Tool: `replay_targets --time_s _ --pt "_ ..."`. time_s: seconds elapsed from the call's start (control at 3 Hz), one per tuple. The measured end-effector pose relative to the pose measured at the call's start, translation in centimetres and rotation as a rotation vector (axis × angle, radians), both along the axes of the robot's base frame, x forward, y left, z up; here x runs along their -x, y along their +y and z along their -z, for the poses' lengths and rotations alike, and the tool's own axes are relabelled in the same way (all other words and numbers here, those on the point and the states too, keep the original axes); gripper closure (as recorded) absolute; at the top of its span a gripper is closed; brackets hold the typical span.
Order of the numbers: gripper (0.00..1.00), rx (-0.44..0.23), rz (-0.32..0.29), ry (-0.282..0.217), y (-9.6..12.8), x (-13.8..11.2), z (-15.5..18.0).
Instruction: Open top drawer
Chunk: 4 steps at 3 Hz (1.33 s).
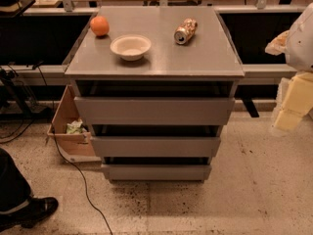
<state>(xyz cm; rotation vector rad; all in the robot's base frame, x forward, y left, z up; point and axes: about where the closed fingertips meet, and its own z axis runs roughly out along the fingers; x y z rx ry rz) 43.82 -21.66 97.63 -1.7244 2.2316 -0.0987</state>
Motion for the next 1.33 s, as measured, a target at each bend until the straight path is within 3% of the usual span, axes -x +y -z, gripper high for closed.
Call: replay_targets --time_s 0.33,1.0,1.33 --pt "0.0 0.0 0.0 0.0 0.0 0.0 0.0" --pt "0.0 -0.067 0.007 -0.022 0.5 -4.7 9.4" --pt "0.0 -0.106 -0.014 -0.025 1.8 -7.2 15.6"
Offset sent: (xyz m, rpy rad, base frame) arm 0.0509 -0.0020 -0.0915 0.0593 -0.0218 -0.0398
